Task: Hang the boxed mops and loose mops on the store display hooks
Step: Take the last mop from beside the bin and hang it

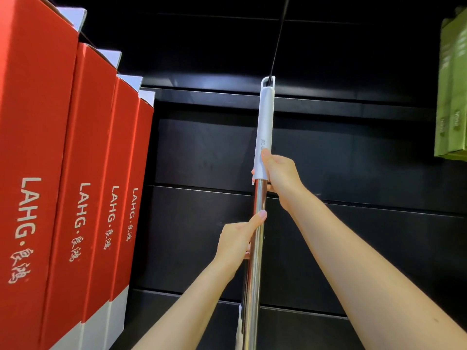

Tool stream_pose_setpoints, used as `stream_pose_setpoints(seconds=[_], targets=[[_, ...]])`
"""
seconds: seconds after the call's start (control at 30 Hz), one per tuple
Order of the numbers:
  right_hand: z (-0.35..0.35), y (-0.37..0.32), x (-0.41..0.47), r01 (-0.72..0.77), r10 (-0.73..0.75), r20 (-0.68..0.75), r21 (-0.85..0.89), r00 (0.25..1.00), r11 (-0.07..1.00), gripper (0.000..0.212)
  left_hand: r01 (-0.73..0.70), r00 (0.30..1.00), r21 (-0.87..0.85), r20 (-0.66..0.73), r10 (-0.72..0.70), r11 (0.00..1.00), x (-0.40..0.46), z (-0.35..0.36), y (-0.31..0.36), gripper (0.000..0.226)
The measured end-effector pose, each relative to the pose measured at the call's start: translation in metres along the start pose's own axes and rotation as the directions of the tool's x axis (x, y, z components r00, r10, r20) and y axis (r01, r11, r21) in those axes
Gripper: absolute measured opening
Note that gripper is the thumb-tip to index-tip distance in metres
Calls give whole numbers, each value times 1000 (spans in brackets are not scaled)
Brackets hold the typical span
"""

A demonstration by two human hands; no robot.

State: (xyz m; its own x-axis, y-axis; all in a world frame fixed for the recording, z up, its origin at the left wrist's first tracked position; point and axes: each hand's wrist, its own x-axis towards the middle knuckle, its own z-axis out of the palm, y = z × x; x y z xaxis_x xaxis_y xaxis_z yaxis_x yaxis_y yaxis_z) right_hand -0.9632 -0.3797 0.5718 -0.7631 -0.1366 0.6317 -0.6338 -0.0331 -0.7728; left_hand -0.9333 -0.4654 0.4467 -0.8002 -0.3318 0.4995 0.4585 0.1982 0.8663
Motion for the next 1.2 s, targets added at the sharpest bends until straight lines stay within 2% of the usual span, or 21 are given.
stream_pose_setpoints(seconds=[0.1, 0.2, 0.3, 0.43, 0.53, 0.6, 0.67, 0.73, 0.87, 1.07, 1.2], targets=[[2, 4, 2, 28, -29, -29, -33, 999, 999, 24, 17, 999, -11, 27, -17, 1000, 0, -2, 0, 33], [2, 9, -3, 12, -13, -30, -43, 999, 999, 32, 47, 997, -21, 67, -46, 999, -3, -3, 3, 33], [4, 21, -13, 10, -12, -17, -136, 1000, 991, 39, 28, 995, 25, 93, -30, 999, -11, -4, -1, 32], [-4, 45, -37, -67, 90, 134, -166, 987, 984, 56, -44, 991, 130, 131, 27, 991, -29, -14, -30, 26], [-17, 67, -62, -186, 210, 280, -109, 937, 976, 63, -3, 987, 207, 155, -30, 978, -42, -25, -55, 77], [-23, 87, -82, -213, 238, 362, -108, 901, 971, 66, 31, 964, 244, 250, -93, 969, -52, -28, -73, 98], [-25, 105, -102, -232, 249, 429, -93, 868, 968, 77, 61, 934, 235, 330, -139, 970, -64, -26, -91, 100], [-23, 116, -119, -233, 230, 469, -51, 853, 971, 89, 74, 914, 206, 378, -149, 976, -75, -21, -105, 86], [-20, 126, -125, -227, 215, 462, -31, 860, 973, 91, 89, 938, 196, 314, -149, 977, -84, -11, -117, 88], [-19, 137, -125, -213, 203, 464, -32, 862, 977, 86, 126, 956, 198, 236, -172, 972, -85, -2, -128, 75], [-20, 142, -125, -206, 191, 457, -17, 869, 978, 82, 114, 961, 203, 225, -160, 973, -87, 1, -128, 100]])
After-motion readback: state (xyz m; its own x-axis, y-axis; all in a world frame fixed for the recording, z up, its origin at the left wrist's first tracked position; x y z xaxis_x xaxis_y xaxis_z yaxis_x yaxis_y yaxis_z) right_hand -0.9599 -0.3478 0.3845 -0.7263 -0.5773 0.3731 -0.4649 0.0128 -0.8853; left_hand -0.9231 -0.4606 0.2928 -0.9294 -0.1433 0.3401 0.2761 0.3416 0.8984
